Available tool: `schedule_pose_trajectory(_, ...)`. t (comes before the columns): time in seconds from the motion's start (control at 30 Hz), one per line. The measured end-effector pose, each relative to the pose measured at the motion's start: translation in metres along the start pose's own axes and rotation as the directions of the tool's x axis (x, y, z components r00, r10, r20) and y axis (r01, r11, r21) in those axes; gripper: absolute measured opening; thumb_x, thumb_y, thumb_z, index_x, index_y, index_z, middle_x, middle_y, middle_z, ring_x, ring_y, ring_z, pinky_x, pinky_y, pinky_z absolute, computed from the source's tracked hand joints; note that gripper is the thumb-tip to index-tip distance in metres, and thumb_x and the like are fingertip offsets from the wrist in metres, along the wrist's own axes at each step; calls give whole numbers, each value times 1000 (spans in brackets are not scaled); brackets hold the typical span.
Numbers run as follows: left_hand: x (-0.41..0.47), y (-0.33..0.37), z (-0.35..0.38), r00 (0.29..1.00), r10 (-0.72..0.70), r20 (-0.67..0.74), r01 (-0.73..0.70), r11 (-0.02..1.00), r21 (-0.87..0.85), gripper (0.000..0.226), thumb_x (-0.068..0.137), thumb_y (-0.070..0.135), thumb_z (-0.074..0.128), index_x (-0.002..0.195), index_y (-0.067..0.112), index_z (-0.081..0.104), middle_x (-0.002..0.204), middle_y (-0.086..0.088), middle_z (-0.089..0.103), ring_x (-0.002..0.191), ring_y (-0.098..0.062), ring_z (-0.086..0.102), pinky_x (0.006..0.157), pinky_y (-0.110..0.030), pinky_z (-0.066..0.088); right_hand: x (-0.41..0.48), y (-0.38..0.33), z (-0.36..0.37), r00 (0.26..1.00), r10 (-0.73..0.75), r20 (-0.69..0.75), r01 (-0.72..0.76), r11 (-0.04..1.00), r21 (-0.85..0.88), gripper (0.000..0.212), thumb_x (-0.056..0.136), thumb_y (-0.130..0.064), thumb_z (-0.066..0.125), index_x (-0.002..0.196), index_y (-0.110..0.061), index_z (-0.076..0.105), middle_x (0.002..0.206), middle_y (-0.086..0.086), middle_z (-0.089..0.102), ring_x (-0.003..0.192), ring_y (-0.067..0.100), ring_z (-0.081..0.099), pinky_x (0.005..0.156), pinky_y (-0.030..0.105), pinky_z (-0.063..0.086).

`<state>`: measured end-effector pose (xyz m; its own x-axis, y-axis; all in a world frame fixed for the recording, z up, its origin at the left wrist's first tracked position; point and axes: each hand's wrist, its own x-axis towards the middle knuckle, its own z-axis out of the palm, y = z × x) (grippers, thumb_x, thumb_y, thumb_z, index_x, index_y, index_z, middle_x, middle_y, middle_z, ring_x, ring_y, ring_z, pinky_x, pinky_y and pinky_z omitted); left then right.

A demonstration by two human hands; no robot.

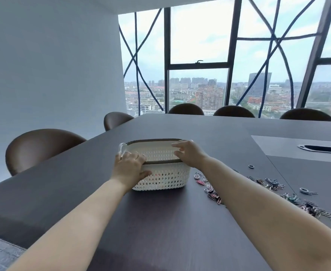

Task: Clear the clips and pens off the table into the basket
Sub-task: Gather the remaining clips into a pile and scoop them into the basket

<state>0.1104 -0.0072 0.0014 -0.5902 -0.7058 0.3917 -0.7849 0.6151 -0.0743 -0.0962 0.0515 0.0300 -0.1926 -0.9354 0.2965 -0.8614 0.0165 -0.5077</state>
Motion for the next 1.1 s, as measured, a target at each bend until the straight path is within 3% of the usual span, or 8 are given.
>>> schedule_pose_trajectory(0.13,-5,13,5,987,38,-154,-37,999,7,56,84,56,44,126,19,41,133,-6,41,131,-26,26,111,-59,8,-34,16,-9,988,-108,-109,109,994,1,41,91,-21,53,132,-22,47,136,4,50,130,23,42,107,38,37)
schedule_pose_trajectory(0.27,-16,59,32,782,445,-436,-489,872,14,43,74,40,49,110,18,46,120,-3,48,118,-23,41,103,-45,32,-81,69,-24,980,-64,-189,52,996,-66,44,88,-20,56,131,-20,46,133,3,53,123,21,46,104,36,38)
schedule_pose_trajectory(0.4,-14,130,54,815,572,-97,-580,798,-167,60,85,48,43,137,18,33,149,-7,30,139,-22,21,114,-36,27,-131,132,-44,977,174,-124,-193,968,-158,46,88,-26,58,132,-20,45,135,4,52,124,25,47,106,39,37)
schedule_pose_trajectory(0.5,3,169,63,850,455,264,-365,871,-328,86,82,64,45,147,26,4,157,1,-10,145,-21,-13,119,-42,-2,-163,163,-61,940,320,-117,-340,910,-239,53,87,-40,57,135,-24,42,140,2,48,130,25,40,109,37,33)
schedule_pose_trajectory(0.6,25,193,73,847,335,413,-190,916,-353,98,72,76,46,146,35,-3,157,3,-15,143,-27,-18,113,-56,-4,-191,178,-73,897,440,-49,-432,846,-313,74,79,-62,54,142,-32,28,152,-1,30,142,25,20,117,43,20)
schedule_pose_trajectory(0.77,40,208,80,804,399,440,-232,893,-385,99,67,78,50,145,41,1,157,10,-5,145,-27,-9,111,-64,-3,-211,184,-70,797,594,110,-515,763,-391,103,62,-79,54,144,-46,0,159,-3,-5,145,31,-9,116,57,1)
schedule_pose_trajectory(1.0,53,212,88,817,475,326,-323,846,-423,99,58,83,48,140,52,2,157,11,-4,143,-21,-18,110,-62,0,-163,191,-49,864,503,11,-470,815,-338,96,63,-79,54,141,-53,4,159,-6,-2,145,29,-6,115,56,1)
schedule_pose_trajectory(1.1,57,214,92,823,490,288,-328,823,-463,71,74,72,49,136,53,22,153,11,21,144,-16,9,114,-55,10,-149,199,-48,878,478,-37,-463,826,-320,79,70,-73,53,139,-45,27,156,-7,18,144,23,10,116,50,9)
